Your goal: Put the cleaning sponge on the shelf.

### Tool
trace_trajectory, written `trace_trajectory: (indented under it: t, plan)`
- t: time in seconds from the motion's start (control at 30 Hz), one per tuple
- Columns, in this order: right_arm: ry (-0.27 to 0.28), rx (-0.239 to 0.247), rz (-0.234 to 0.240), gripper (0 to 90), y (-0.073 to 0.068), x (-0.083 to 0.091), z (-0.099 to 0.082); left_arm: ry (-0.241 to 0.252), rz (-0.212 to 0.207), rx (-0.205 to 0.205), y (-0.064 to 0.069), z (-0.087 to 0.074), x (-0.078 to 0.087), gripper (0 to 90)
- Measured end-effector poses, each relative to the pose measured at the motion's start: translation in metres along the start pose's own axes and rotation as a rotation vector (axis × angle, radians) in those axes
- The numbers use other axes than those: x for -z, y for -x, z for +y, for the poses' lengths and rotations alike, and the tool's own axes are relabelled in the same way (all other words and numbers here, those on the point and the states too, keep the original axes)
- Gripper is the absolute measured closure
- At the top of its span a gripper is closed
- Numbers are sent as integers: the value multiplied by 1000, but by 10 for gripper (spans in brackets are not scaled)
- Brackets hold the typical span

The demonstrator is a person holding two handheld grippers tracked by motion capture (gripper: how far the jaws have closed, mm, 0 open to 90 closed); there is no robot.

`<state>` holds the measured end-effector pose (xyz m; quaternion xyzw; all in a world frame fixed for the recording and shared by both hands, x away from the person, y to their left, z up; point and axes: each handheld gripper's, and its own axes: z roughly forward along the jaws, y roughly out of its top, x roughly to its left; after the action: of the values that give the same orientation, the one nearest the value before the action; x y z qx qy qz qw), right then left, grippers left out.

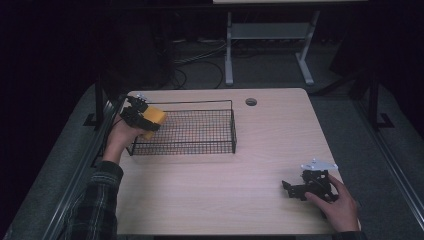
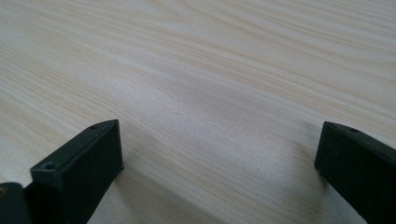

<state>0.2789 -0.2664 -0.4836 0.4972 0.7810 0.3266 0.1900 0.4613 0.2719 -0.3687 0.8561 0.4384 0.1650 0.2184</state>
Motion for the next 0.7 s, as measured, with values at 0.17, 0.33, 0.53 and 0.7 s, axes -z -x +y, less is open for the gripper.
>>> trace_trajectory:
  t: [0.17, 0.33, 0.53, 0.7]
  plan:
    - [0, 0, 0, 1, 0, 0, 0, -5, 0, 5, 0, 1, -6, 223]
    - [0, 0, 0, 1, 0, 0, 0, -12, -4, 20, 0, 1, -13, 223]
    - [0, 0, 0, 1, 0, 0, 0, -39, -7, 31, -1, -4, -26, 223]
    - [0, -1, 0, 1, 0, 0, 0, -55, -10, 43, -2, -8, -33, 223]
